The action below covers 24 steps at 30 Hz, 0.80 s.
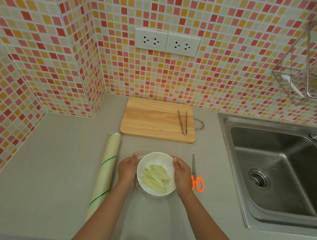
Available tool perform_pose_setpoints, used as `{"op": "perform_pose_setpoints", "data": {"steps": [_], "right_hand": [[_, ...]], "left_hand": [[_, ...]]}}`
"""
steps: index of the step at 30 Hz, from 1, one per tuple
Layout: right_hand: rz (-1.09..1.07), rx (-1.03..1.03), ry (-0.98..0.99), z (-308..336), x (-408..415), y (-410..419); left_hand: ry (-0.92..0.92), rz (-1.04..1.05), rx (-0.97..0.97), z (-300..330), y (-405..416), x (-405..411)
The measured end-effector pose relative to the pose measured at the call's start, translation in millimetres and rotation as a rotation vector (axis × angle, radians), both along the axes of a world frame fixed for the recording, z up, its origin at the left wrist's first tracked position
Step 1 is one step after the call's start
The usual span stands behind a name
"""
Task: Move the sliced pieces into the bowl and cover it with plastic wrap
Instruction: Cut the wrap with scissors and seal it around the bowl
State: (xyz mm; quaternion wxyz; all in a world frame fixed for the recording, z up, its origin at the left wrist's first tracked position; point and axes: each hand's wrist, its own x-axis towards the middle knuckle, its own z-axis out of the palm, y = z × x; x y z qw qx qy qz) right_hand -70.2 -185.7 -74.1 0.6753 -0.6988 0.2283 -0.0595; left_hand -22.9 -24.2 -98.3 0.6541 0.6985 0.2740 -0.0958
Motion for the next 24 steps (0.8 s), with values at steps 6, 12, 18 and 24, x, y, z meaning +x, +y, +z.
{"op": "perform_pose_setpoints", "data": {"steps": [6,12,18,24], "right_hand": [[-0.053,0.046,0.014,-7.5,1.9,3.6],[-0.086,0.068,0.016,-8.7,4.8,6.0],[-0.152,0.088,0.016,-7.5,3.5,10.6],[-0.138,0.139,0.027,-1.7,-0.6,4.1]], "left_hand": [[-0.128,0.000,0.088,-6.9,-4.5,-1.6],[-0.352,-0.049,0.239,-1.1,0.7,-1.0],[-0.415,-0.213,0.444,2.4,4.2,-2.1],[-0.386,-0.372,0.716,11.1,5.9,5.2]]}}
